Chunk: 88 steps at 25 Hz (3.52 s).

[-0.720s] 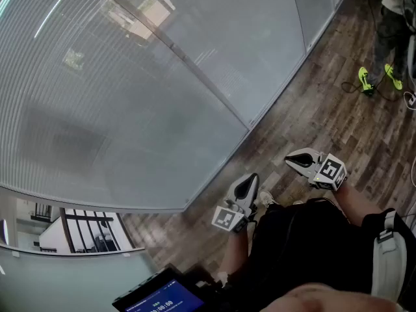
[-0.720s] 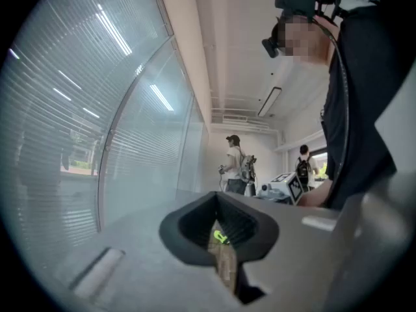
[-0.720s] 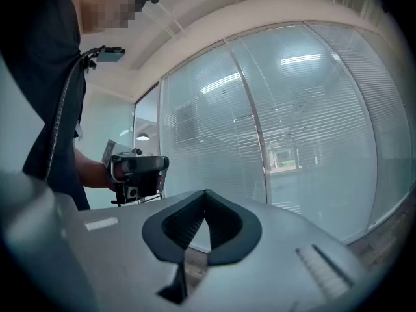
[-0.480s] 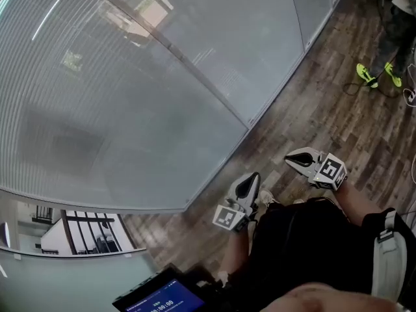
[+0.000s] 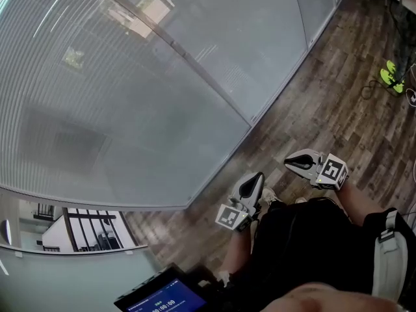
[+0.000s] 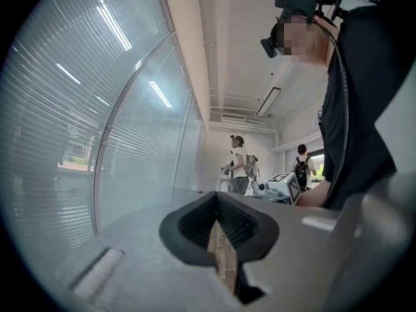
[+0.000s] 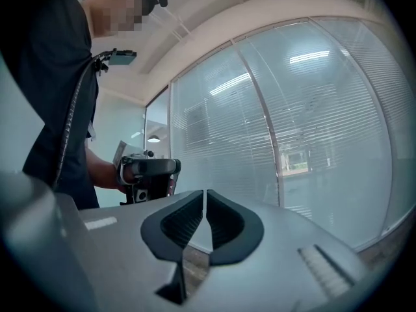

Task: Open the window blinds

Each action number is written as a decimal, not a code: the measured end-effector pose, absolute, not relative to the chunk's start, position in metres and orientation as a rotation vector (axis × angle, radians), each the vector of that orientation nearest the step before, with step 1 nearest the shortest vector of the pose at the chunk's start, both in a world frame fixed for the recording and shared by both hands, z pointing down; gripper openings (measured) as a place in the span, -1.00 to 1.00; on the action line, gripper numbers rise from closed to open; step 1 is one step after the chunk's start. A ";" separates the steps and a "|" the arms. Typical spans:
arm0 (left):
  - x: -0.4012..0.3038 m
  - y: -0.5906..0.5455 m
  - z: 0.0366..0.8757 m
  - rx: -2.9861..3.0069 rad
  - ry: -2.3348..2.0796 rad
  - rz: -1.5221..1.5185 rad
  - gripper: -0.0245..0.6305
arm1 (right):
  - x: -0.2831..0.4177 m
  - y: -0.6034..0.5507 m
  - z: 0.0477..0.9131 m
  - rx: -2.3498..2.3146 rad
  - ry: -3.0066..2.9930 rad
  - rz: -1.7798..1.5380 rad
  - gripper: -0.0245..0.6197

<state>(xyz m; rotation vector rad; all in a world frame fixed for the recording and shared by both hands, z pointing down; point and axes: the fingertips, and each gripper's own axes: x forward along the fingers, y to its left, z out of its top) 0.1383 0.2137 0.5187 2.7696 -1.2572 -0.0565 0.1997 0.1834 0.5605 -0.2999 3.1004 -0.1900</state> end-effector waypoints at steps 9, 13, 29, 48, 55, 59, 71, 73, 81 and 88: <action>0.127 0.214 0.527 2.731 -1.270 -0.054 -0.92 | 0.182 0.187 0.566 -0.241 3.121 -0.192 -0.90; 0.123 0.212 0.528 2.706 -1.272 -0.054 -0.92 | 0.175 0.185 0.568 -0.212 3.125 -0.227 -0.90; 0.060 0.171 0.528 2.659 -1.300 -0.050 -0.92 | 0.103 0.135 0.566 -0.184 3.131 -0.251 -0.90; -0.056 0.089 0.515 2.760 -1.159 -0.068 -0.92 | -0.003 0.051 0.540 -0.409 3.150 -0.120 -0.90; -0.093 0.079 0.515 2.782 -1.116 -0.090 -0.92 | -0.035 0.037 0.534 -0.486 3.151 -0.067 -0.90; -0.108 0.068 0.516 2.795 -1.102 -0.110 -0.92 | -0.047 0.027 0.536 -0.517 3.158 -0.068 -0.90; -0.113 0.055 0.506 2.782 -1.078 -0.151 -0.92 | -0.061 0.018 0.534 -0.521 3.172 -0.064 -0.90; -0.112 0.053 0.506 2.785 -1.076 -0.141 -0.92 | -0.060 0.017 0.537 -0.515 3.173 -0.072 -0.90; -0.121 0.035 0.512 2.760 -1.144 -0.124 -0.92 | -0.068 -0.004 0.545 -0.463 3.191 -0.082 -0.90; -0.136 0.002 0.515 2.730 -1.257 -0.130 -0.92 | -0.076 -0.046 0.541 -0.391 3.201 -0.041 -0.90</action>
